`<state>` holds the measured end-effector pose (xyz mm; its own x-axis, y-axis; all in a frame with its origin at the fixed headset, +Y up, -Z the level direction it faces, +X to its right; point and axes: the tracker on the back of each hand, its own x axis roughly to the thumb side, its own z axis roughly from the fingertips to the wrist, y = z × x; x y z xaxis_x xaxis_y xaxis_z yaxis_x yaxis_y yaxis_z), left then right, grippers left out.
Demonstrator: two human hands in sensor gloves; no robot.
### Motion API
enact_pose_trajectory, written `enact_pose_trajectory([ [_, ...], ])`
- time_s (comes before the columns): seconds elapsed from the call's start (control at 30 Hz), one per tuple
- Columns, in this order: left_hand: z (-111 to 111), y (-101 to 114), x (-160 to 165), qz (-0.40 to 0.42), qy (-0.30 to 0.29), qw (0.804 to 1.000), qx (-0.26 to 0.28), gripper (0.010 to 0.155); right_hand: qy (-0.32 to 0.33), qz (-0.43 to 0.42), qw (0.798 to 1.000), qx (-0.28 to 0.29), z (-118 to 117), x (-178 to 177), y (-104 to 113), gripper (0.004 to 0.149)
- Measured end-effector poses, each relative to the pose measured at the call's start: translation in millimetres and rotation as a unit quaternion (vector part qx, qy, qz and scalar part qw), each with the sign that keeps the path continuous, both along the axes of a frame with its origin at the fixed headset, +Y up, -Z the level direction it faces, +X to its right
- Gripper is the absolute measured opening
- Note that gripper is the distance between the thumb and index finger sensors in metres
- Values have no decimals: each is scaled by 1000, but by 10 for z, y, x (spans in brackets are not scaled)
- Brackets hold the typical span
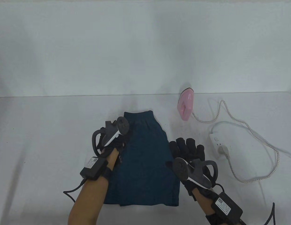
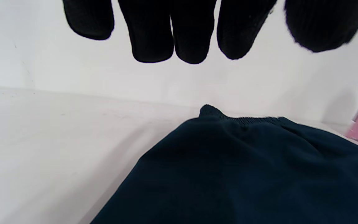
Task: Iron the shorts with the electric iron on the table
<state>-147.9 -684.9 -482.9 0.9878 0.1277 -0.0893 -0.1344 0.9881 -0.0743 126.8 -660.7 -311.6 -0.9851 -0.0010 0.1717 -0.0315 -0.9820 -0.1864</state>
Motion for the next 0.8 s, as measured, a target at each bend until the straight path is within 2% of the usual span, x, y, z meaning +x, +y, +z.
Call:
enact_pose_trajectory([
  [0.1,-259,8,35,22,36,999,-14,70,-7,5,1000,-3,-23,26,-11,77],
  [0.2,-508,-65,50,77,82,993,-40,75,-13,6,1000,0,-43,49,5,77],
  [0.37,-820,-328,48,149,160,972,-87,84,-21,2,1000,2,-54,68,21,77],
  [0.5,-960,-578,-3,172,203,955,-135,92,-24,4,1000,-1,-46,76,34,78],
  [0.57,-995,-701,-58,202,223,940,-163,96,-26,3,1000,-1,-48,82,33,78],
  [0.63,-1025,-726,-94,169,241,944,-148,98,-28,5,1000,-5,-56,87,24,78],
  [0.7,-1090,-746,-93,145,232,947,-170,97,-29,8,1000,-9,-70,88,7,78],
  [0.8,-1142,-759,-64,141,216,948,-187,85,-29,12,999,-13,-84,87,-14,78],
])
